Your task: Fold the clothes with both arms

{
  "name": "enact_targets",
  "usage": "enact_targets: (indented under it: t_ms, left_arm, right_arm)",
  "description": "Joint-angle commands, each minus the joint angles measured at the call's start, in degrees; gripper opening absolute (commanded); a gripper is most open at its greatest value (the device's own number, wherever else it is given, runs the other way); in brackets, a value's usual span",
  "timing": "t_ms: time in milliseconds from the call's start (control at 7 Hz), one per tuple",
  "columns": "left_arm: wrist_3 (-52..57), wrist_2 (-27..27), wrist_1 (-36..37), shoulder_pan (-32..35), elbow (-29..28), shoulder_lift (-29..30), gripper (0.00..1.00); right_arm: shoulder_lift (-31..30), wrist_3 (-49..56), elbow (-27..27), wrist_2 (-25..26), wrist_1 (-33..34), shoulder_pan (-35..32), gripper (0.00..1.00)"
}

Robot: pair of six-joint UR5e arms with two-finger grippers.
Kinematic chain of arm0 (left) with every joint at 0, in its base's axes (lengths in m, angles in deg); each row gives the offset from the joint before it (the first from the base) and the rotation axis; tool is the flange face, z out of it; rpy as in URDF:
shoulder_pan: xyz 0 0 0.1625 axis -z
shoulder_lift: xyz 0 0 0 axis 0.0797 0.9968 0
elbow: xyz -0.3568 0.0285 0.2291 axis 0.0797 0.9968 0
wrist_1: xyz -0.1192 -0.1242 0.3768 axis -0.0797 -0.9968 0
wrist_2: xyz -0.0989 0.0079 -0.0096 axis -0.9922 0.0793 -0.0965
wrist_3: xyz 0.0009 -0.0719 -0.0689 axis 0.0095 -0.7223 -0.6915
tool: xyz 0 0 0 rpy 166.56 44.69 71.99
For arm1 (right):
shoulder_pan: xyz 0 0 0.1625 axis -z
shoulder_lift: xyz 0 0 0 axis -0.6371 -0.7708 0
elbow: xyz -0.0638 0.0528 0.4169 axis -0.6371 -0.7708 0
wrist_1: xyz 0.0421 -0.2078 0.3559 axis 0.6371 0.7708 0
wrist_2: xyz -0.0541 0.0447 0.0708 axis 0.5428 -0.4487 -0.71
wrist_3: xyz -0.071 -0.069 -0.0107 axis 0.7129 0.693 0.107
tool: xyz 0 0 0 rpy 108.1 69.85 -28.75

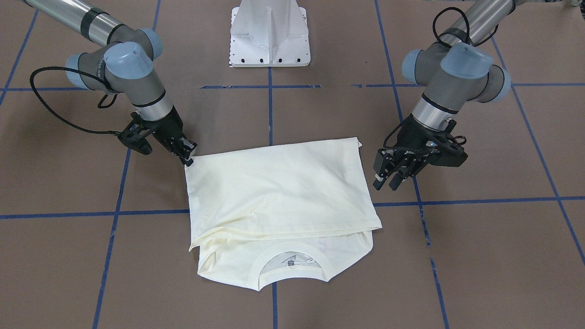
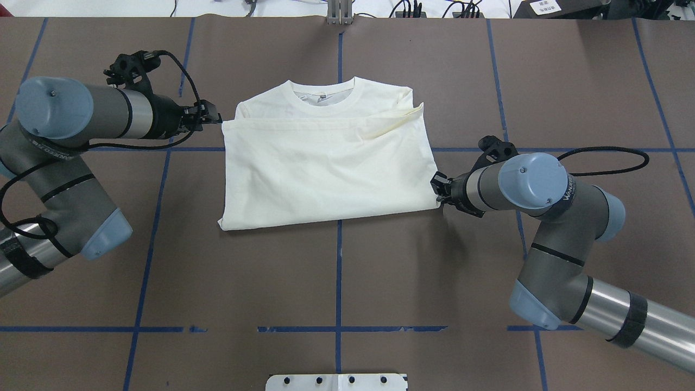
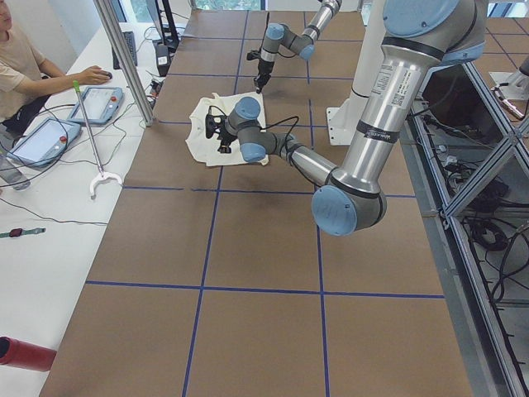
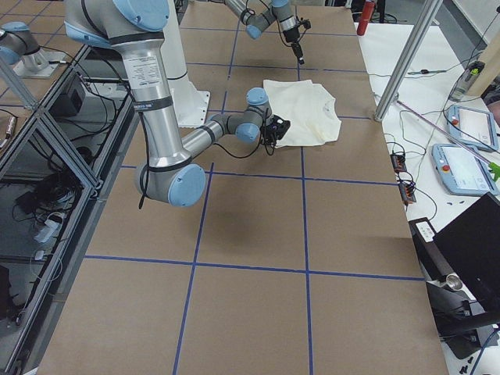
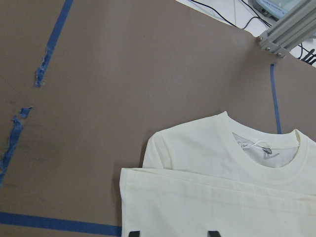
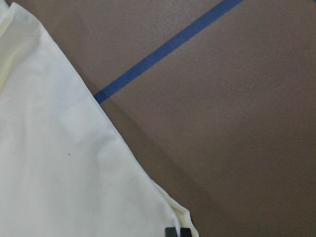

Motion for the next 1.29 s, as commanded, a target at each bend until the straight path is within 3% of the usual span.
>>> enact_targets:
  t_ms: [0, 143, 429, 714, 857, 1000, 1143]
  left_arm:
    - [-0.01, -0.08, -0.09, -0.08, 0.27, 0.14, 0.55]
    - [-0.18, 0.27, -0.09, -0.08, 0.45, 0.32, 0.55]
    - [-0.62, 5.52, -0.18, 0.53, 1.41, 0.15, 0.55]
    - [-2.55, 6.86, -0.09, 0.53, 2.38, -0.12, 0.55]
    - [-2.99, 6.25, -0.09, 0.45, 3.86, -0.73, 0.55]
    - [-3.00, 4.86, -0.26, -0.16, 4.31, -1.17, 0.55]
    - [-3.78, -1.86, 0.00, -0.17, 5.01, -0.74, 0.57]
  right_arm:
    - [-1.42, -0.02, 3.86, -0.13, 0.05, -0.18, 0.00]
    - [-7.09, 0.16, 10.85, -1.18, -0.03, 1.12, 0.00]
    - [-18.36, -0.02, 27.29, -8.70, 0.05, 5.07, 0.00]
    - [-19.10, -0.63, 30.95, -15.92, 0.06, 11.90, 0.00]
    - [-19.10, -4.20, 31.83, -16.13, 0.06, 17.43, 0.00]
    - [-19.37, -5.28, 31.32, -14.74, 0.06, 22.18, 0.99]
    - [-19.45, -5.12, 30.53, -13.07, 0.06, 22.06, 1.00]
